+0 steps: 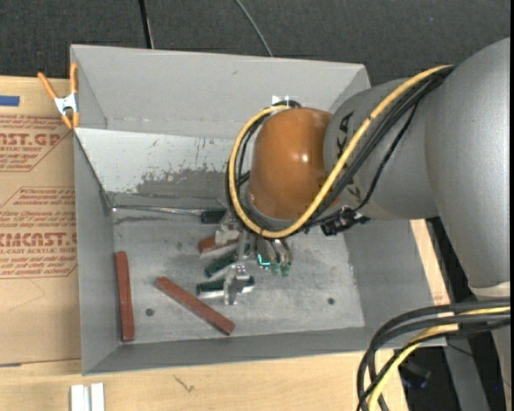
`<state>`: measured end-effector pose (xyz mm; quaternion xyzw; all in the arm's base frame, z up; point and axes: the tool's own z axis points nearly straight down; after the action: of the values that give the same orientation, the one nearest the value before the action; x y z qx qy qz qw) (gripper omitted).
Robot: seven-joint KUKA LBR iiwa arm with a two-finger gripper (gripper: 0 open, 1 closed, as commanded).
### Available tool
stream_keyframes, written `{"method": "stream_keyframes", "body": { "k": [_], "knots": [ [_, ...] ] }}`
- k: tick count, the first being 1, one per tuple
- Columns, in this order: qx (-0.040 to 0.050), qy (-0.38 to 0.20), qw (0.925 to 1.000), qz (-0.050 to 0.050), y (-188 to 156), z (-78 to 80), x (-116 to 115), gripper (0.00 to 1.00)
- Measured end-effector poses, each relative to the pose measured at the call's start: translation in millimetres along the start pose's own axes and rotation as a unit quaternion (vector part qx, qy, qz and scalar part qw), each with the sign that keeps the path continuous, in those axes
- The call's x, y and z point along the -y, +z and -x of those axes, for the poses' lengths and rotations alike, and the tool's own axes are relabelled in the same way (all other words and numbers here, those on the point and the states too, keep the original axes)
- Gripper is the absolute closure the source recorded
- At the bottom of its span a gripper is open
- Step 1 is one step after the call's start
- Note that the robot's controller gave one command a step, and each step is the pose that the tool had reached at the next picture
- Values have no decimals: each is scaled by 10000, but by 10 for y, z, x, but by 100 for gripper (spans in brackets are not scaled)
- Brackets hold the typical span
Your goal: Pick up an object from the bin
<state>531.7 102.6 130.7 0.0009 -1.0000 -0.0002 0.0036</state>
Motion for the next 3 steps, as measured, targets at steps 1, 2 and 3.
{"method": "stream_keyframes", "body": {
  "k": [1, 2, 3],
  "knots": [
    [37, 5, 10000, 4, -44, 19, 3, 0],
    [98, 618, 9980, 28, 544, -42, 105, 100],
    [98, 619, 9980, 29, 544, -42, 105, 100]
  ]
}}
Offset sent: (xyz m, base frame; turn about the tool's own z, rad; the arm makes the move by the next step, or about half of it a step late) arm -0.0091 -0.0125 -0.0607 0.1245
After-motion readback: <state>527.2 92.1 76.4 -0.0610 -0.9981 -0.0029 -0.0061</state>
